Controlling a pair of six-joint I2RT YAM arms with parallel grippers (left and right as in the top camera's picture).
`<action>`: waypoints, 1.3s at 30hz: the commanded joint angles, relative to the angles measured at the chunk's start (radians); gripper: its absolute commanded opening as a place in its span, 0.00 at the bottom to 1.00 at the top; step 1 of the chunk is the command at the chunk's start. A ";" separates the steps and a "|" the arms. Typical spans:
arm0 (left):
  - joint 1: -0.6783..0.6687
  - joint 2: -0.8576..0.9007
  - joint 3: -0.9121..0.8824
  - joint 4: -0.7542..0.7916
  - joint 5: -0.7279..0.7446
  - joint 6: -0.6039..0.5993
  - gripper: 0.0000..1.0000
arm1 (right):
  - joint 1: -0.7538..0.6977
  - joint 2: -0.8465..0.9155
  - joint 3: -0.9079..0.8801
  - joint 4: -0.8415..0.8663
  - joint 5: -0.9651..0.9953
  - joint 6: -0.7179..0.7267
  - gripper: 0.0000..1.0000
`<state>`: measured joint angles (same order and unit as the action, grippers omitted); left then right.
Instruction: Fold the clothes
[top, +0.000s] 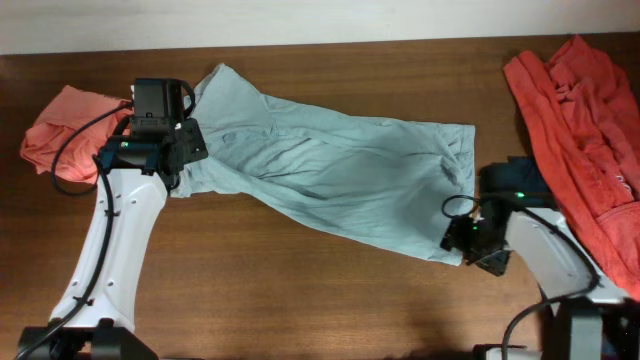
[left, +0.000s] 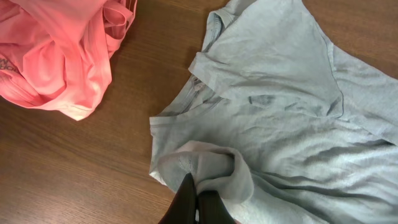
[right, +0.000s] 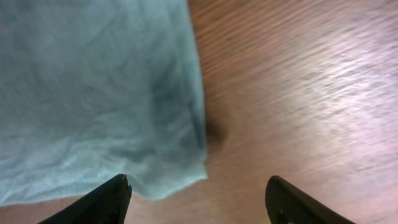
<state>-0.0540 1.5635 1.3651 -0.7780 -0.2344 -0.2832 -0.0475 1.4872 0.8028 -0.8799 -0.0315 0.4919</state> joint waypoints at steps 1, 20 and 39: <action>0.002 -0.002 0.007 -0.002 0.011 0.005 0.01 | 0.065 0.066 -0.007 0.018 0.086 0.089 0.74; 0.002 -0.026 0.026 -0.047 0.002 0.024 0.01 | 0.080 0.114 0.077 -0.075 0.073 0.087 0.04; 0.002 -0.136 0.099 -0.188 -0.016 0.027 0.01 | -0.032 0.023 0.446 -0.493 0.062 -0.148 0.04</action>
<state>-0.0540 1.4303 1.4517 -0.9775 -0.2363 -0.2714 -0.0765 1.5192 1.2381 -1.3945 0.0151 0.3580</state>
